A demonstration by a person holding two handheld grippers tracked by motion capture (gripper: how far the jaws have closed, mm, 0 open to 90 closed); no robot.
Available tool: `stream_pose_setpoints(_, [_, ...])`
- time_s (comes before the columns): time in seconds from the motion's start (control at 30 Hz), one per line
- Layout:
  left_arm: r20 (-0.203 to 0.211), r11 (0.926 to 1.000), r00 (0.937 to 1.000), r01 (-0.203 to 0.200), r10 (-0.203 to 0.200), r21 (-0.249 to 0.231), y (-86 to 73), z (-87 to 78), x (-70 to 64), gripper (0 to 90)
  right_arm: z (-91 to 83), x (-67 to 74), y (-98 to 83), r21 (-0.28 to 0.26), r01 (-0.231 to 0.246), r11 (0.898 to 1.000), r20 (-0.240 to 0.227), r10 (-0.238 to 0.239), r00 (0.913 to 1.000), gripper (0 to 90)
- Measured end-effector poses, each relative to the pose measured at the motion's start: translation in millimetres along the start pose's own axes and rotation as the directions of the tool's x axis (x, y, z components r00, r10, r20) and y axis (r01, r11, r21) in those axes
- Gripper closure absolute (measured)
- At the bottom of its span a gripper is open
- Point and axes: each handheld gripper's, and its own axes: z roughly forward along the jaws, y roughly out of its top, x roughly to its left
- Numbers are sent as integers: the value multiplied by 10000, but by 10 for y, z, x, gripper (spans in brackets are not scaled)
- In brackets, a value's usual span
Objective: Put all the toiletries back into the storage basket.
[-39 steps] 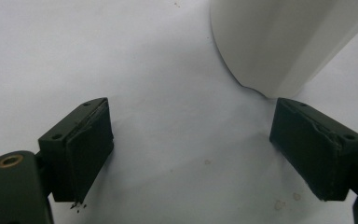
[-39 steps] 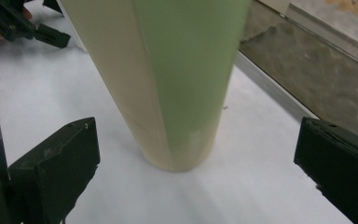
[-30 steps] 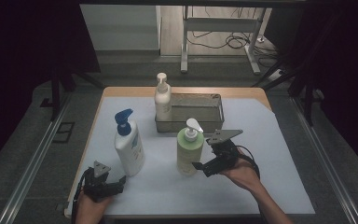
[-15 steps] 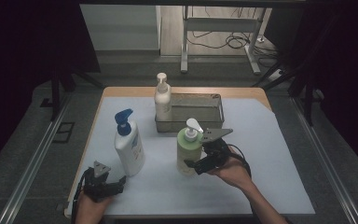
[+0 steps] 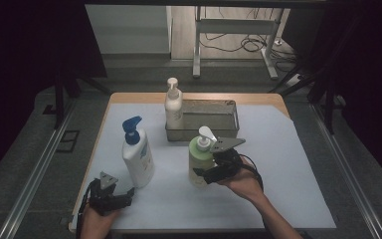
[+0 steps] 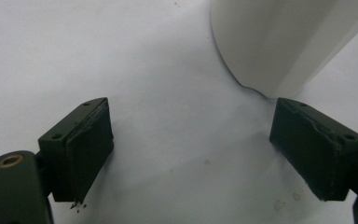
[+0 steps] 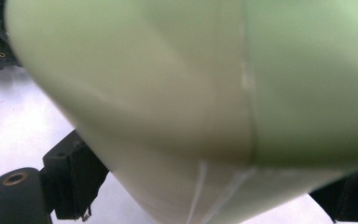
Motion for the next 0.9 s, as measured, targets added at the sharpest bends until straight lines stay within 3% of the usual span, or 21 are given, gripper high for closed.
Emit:
stream_pose_setpoints(0.5, [5,10000,10000,-26,26,4,1,0,3,131,-24,30,1,-1,-213,9998,299,213,9993,122])
stream_pose_setpoints(0.9, [6,10000,10000,-20,20,0,1,0,2,131,-185,-25,152,-14,-348,9994,499,348,9981,122])
